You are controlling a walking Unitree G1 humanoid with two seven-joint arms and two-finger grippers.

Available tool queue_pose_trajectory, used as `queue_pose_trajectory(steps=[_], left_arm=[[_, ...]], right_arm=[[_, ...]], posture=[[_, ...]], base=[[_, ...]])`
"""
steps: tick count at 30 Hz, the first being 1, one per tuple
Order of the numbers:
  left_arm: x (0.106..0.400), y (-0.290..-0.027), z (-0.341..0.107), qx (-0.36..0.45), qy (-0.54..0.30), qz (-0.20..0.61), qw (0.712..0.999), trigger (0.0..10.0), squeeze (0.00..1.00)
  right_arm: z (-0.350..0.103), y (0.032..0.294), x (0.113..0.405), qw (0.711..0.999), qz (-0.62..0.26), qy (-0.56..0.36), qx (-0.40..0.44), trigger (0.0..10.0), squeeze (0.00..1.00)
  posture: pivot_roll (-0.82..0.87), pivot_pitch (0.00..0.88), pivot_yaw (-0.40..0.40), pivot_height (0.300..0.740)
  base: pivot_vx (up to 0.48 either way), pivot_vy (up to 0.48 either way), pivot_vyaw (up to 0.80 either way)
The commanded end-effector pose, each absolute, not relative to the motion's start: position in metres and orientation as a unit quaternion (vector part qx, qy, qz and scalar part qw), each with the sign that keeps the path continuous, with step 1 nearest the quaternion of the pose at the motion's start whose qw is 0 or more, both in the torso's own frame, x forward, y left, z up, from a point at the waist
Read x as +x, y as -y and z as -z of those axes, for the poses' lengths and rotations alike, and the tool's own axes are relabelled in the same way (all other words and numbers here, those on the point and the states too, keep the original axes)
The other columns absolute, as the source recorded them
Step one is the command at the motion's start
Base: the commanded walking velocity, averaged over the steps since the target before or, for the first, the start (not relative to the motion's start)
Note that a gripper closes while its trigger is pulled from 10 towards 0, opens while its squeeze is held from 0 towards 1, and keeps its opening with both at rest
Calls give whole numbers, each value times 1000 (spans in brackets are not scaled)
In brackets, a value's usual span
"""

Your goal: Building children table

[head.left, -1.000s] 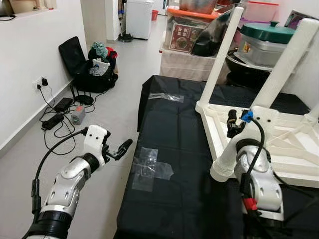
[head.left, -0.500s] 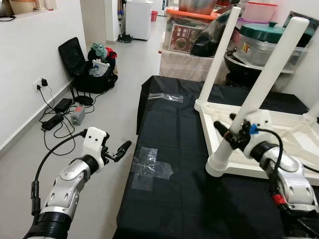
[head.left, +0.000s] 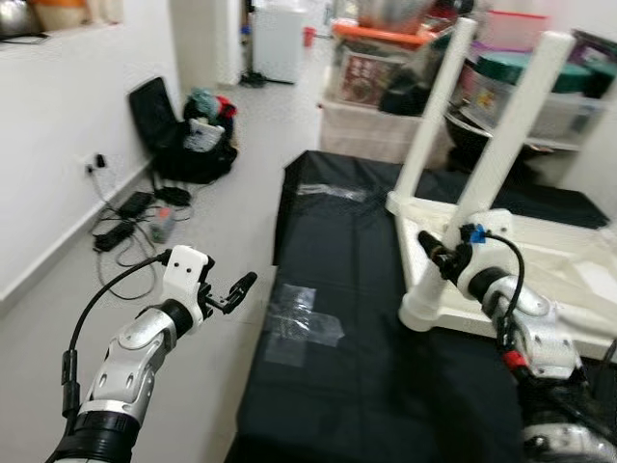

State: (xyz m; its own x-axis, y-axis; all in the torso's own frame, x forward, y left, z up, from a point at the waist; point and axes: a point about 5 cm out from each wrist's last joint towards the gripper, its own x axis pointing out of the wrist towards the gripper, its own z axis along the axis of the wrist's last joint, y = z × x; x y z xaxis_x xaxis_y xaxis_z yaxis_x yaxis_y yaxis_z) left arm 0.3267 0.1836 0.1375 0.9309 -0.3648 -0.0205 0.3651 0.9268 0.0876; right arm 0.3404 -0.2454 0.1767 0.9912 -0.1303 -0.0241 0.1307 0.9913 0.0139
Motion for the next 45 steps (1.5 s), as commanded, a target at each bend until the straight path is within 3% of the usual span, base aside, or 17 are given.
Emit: queue_pose_trajectory(steps=[1, 4, 11, 12, 15, 16, 17, 19, 20, 21, 22, 24, 31, 38, 39, 41, 45], left_arm=[[327, -183, -135, 47, -9, 190, 981, 10000, 0], [327, -182, -136, 46, -9, 191, 980, 10000, 0], [326, -181, -134, 46, -13, 193, 980, 10000, 0], [327, -181, -134, 46, -14, 193, 980, 10000, 0], [328, -182, -135, 46, -14, 194, 980, 10000, 0], [328, -184, -135, 47, -14, 193, 980, 10000, 0], [329, -185, -136, 47, -14, 193, 980, 10000, 0], [329, -187, -136, 47, -14, 192, 980, 10000, 0], [328, -188, -136, 47, -14, 191, 980, 10000, 0], [328, -188, -136, 47, -14, 191, 980, 10000, 0], [328, -189, -135, 48, -15, 190, 980, 10000, 0], [327, -188, -133, 47, -17, 191, 980, 10000, 0], [328, -182, -133, 47, -14, 197, 979, 10000, 0], [328, -181, -134, 49, -11, 197, 979, 10000, 0], [327, -182, -134, 50, -10, 196, 979, 10000, 0], [327, -182, -134, 49, -10, 196, 979, 10000, 0], [325, -182, -133, 49, -11, 195, 980, 10000, 0]], right_arm=[[-160, 266, 321, 980, 193, -45, 20, 0, 0], [-149, 252, 283, 950, 305, -50, 50, 0, 0], [-149, 216, 274, 954, 283, -59, 77, 0, 0], [-152, 207, 280, 962, 256, -58, 75, 10000, 0], [-161, 200, 285, 968, 239, -36, 75, 10000, 0], [-166, 201, 287, 969, 237, -23, 73, 10000, 329], [-169, 203, 288, 969, 237, -16, 74, 10000, 906], [-175, 203, 292, 972, 216, -5, 87, 10000, 933], [-180, 197, 294, 979, 180, -4, 98, 10000, 792], [-180, 197, 294, 979, 180, -4, 98, 10000, 792], [-189, 188, 297, 990, 111, 13, 91, 10000, 0], [-206, 176, 302, 996, -46, 43, 58, 10000, 0], [-207, 182, 297, 955, -283, 34, -77, 10000, 0], [-194, 189, 314, 941, -322, -14, -101, 10000, 0], [-194, 189, 320, 950, -296, -14, -97, 1059, 0], [-194, 191, 325, 957, -276, -21, -87, 0, 0], [-190, 195, 332, 973, -218, -36, -61, 0, 0]], posture=[[67, 0, -113, 740], [60, 0, -106, 740], [50, 0, -100, 740], [52, 0, -99, 740], [58, 0, -103, 740], [62, 0, -107, 740], [63, 0, -107, 740], [63, 0, -108, 740], [63, 0, -108, 740], [63, 0, -108, 740], [60, 0, -108, 740], [60, 0, -106, 740], [66, 0, -113, 740], [76, 0, -122, 740], [86, 0, -129, 740], [86, 0, -129, 740], [85, 0, -127, 740]], base=[[0, 0, 0], [0, 0, 0], [0, 0, 0], [0, 0, 0], [0, 0, 0], [0, 0, 0], [0, 0, 0], [0, 0, 0], [0, 0, 0], [0, 0, 0], [0, 0, 0], [0, 0, 0], [0, 0, 0], [0, 0, 0], [0, 0, 0], [0, 0, 0], [0, 0, 0]])
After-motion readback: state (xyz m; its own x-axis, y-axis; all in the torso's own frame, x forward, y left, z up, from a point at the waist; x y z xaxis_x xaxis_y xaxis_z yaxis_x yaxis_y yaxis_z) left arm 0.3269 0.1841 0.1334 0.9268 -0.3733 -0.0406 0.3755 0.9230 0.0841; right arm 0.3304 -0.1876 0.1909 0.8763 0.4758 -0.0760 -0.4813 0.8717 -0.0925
